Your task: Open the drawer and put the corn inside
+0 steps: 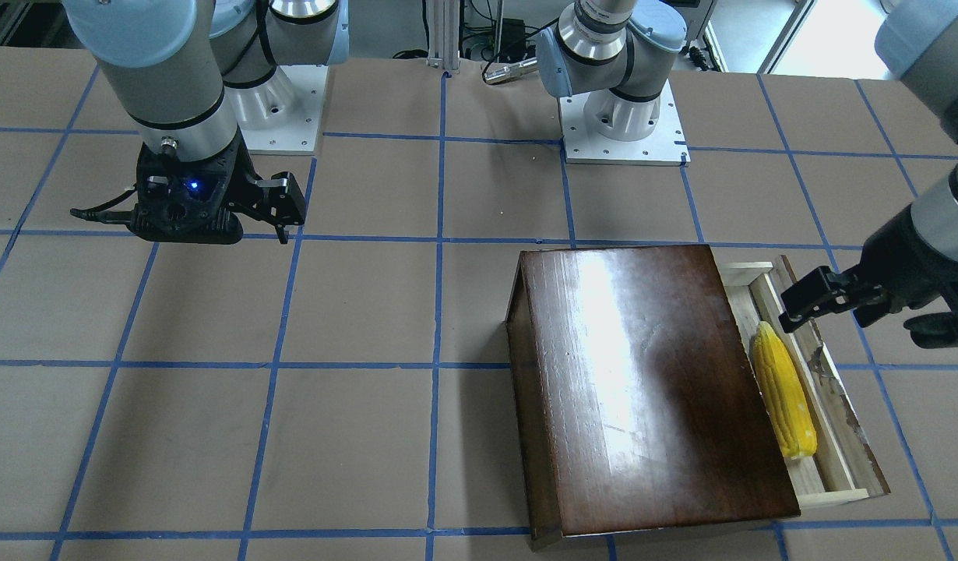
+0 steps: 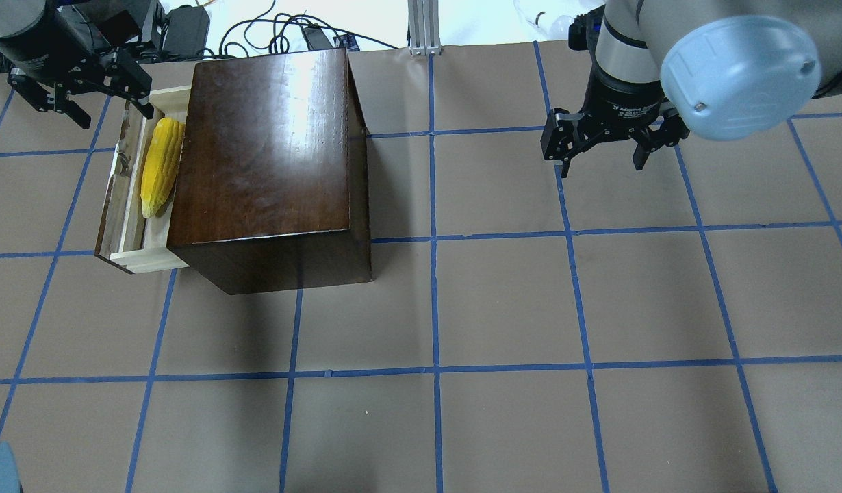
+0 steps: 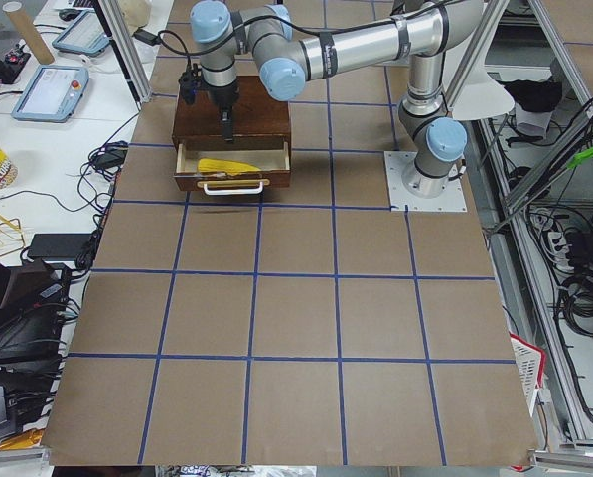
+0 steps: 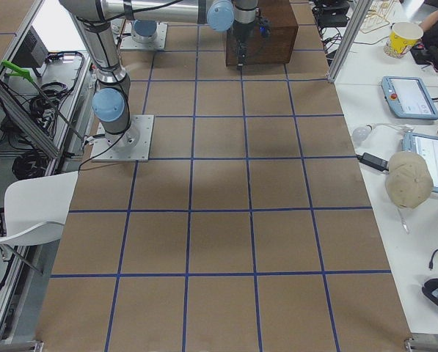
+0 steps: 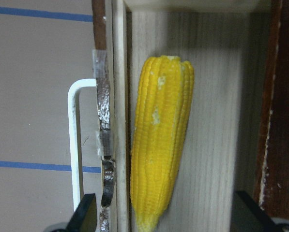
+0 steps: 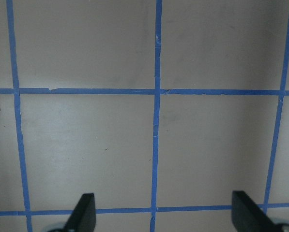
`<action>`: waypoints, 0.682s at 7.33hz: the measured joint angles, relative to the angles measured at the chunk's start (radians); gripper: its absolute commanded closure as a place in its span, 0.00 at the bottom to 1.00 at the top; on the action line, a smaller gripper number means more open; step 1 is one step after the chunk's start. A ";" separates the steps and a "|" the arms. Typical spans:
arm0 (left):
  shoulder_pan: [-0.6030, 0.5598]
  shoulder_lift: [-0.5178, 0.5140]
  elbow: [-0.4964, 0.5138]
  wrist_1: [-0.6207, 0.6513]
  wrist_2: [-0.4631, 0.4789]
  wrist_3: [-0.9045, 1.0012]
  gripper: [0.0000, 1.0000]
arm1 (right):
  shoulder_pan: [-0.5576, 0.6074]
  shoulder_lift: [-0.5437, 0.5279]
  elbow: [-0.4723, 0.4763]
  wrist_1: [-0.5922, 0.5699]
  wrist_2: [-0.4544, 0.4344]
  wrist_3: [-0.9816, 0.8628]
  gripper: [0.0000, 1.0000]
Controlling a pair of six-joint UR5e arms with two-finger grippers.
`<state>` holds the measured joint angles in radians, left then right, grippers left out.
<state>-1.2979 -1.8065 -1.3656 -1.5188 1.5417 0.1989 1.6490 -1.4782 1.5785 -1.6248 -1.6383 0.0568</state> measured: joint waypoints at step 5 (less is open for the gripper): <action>-0.263 0.162 -0.044 -0.046 0.101 -0.151 0.00 | 0.000 0.000 0.000 0.000 0.003 0.000 0.00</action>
<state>-1.5612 -1.6446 -1.4092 -1.5648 1.6428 0.0484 1.6490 -1.4781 1.5785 -1.6252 -1.6356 0.0567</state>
